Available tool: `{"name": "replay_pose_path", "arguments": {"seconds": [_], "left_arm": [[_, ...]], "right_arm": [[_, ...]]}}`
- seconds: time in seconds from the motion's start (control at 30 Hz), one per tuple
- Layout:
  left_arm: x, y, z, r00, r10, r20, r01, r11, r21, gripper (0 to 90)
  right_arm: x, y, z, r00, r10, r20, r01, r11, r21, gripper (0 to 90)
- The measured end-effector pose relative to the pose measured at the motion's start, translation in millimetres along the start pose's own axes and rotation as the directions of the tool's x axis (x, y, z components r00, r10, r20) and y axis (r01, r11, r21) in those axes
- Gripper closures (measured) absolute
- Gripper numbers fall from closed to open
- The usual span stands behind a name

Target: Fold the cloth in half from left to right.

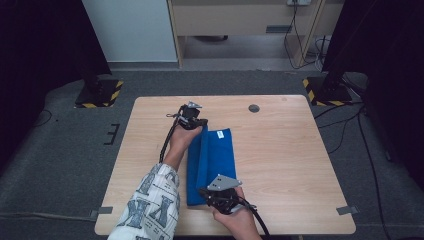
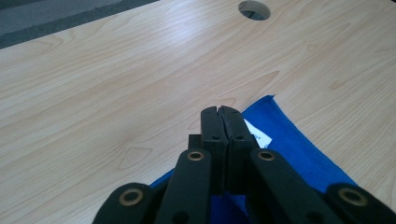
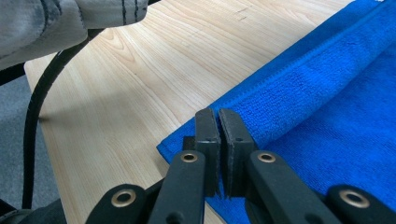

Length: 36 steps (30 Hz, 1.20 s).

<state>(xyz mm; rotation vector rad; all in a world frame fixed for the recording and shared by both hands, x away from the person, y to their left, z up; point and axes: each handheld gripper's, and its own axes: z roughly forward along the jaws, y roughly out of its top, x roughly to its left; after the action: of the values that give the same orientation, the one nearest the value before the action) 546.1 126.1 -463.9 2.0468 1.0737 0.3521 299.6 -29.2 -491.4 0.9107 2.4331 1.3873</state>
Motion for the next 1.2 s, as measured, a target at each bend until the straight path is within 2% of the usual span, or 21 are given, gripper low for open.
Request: {"name": "replay_pose_path", "arguments": {"seconds": [0.2,0.47,0.67,0.77,0.9,1.2], "left_arm": [[-10.9,6.4,7.8,0.9996,0.025,0.014,-0.025,0.9997,0.000,89.0],[-11.2,5.6,16.2,0.9999,0.002,0.012,-0.002,1.0000,0.007,88.9],[-12.7,5.7,23.0,0.9998,-0.011,0.018,0.011,0.9999,0.012,88.8],[-16.4,4.6,28.5,0.9997,-0.010,0.023,0.010,0.9996,0.025,88.8],[-21.0,6.6,32.3,0.9997,-0.006,0.024,0.005,0.9998,0.017,88.7],[-17.0,4.0,41.8,0.9996,-0.024,0.018,0.023,0.9995,0.022,88.6]], "right_arm": [[-2.0,-0.7,-6.2,0.9999,-0.002,0.016,0.002,1.000,0.001,87.4],[-9.7,-2.8,-16.5,0.9995,-0.007,0.030,0.007,1.000,0.013,87.3],[-15.2,-5.8,-19.0,0.9993,0.008,0.036,-0.008,1.000,0.019,87.3],[-14.8,-8.1,-19.7,0.9994,0.005,0.034,-0.006,1.000,0.023,87.3],[-17.4,-10.0,-22.9,0.9991,0.014,0.039,-0.015,1.000,0.024,87.1],[-31.4,-22.2,-28.6,0.9967,0.045,0.068,-0.047,0.998,0.034,87.1]]}}
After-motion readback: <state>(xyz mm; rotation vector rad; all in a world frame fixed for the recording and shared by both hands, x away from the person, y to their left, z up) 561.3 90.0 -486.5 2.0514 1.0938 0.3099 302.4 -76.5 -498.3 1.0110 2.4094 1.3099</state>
